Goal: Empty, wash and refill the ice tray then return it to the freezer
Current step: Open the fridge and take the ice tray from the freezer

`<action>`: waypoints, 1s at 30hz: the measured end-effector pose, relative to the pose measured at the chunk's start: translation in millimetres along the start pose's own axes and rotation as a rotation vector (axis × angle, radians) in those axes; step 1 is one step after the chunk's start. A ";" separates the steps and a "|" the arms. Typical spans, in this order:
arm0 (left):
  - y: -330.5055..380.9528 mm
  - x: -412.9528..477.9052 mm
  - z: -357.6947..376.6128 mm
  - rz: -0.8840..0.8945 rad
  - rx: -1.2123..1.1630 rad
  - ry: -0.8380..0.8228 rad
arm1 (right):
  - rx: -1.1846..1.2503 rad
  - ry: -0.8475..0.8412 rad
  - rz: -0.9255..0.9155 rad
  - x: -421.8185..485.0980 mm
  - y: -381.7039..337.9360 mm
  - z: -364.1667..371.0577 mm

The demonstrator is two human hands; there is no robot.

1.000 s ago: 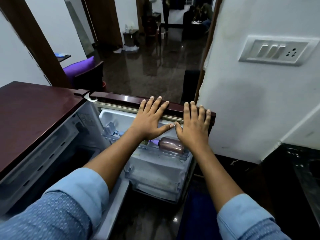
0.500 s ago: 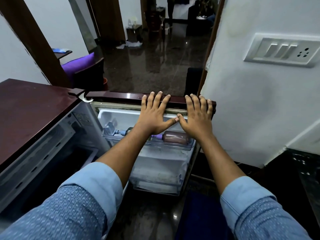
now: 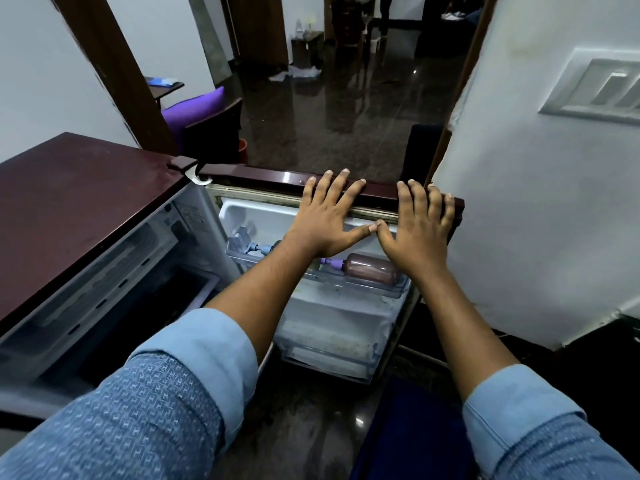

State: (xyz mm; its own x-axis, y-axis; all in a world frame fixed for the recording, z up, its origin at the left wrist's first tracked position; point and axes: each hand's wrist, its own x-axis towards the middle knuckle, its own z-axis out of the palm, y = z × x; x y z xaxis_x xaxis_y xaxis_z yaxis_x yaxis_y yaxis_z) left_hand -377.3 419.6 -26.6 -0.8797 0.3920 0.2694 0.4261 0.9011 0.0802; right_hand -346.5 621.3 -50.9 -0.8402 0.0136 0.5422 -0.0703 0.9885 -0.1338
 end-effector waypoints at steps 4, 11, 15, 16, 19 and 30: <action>-11.2 -16.9 -6.5 -0.018 0.012 -0.027 | 0.040 -0.025 0.015 -0.9 -4.2 0.1; -44.0 -119.5 9.6 -0.082 -0.010 -0.029 | 0.216 0.056 -0.028 -4.6 -50.4 -3.3; -73.6 -191.6 21.4 -0.183 0.045 -0.086 | 0.360 0.083 -0.139 -10.5 -110.1 -3.3; -81.2 -207.3 23.8 -0.219 0.051 -0.105 | 0.379 0.072 -0.165 -12.9 -124.5 -2.7; -104.0 -256.3 25.3 -0.349 0.055 -0.142 | 0.424 0.012 -0.257 -25.0 -173.9 3.5; -159.2 -372.2 8.0 -0.633 0.053 -0.142 | 0.554 -0.195 -0.499 -99.9 -317.5 20.7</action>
State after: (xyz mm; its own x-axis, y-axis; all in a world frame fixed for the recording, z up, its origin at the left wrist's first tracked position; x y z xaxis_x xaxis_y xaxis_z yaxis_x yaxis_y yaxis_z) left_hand -119.4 131.7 -147.4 -0.9781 -0.2004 0.0561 -0.1916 0.9723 0.1338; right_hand -251.4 303.0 -79.8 -0.7144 -0.4913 0.4982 -0.6813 0.6506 -0.3355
